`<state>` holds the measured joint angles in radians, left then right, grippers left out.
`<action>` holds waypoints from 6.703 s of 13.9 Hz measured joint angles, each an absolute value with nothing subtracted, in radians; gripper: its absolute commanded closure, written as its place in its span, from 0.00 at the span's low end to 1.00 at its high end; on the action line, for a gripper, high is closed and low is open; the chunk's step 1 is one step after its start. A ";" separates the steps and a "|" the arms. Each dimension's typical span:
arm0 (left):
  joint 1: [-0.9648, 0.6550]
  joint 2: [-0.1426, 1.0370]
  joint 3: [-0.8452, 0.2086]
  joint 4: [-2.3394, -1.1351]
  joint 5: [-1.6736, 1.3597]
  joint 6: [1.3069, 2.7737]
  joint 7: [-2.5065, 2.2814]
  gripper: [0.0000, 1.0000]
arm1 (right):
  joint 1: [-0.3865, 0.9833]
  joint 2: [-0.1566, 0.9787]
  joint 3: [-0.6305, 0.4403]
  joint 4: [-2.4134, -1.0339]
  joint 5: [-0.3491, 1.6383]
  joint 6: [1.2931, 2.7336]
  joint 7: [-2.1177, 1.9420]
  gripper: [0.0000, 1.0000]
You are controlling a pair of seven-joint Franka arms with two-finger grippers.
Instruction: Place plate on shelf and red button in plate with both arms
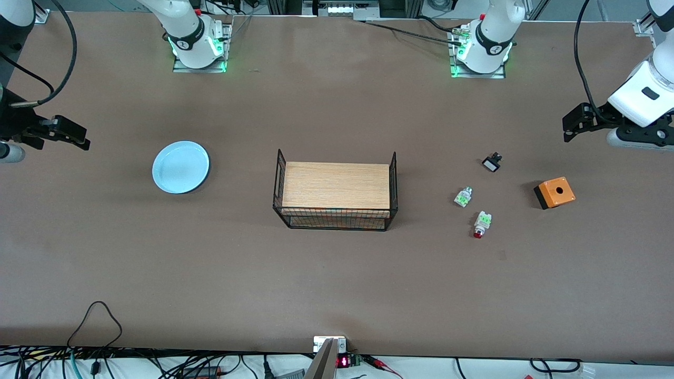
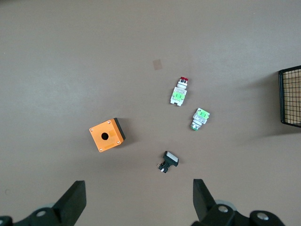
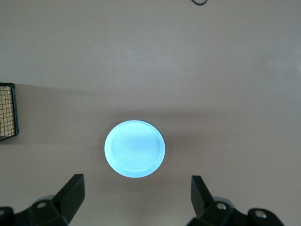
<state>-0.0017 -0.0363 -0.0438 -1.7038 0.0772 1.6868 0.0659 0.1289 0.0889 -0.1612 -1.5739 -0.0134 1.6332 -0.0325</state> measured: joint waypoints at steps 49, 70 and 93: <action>0.025 0.065 -0.041 -1.615 0.064 1.631 0.046 0.00 | 0.022 0.320 -0.161 -2.299 -0.051 2.373 -0.029 1.00; 0.023 0.074 -0.045 -1.613 0.064 1.625 0.046 0.00 | 0.349 0.039 -0.106 -1.769 0.290 1.660 0.885 1.00; 0.020 0.074 -0.052 -1.612 0.064 1.592 0.046 0.00 | 0.574 0.304 0.111 -1.679 0.330 2.027 1.630 1.00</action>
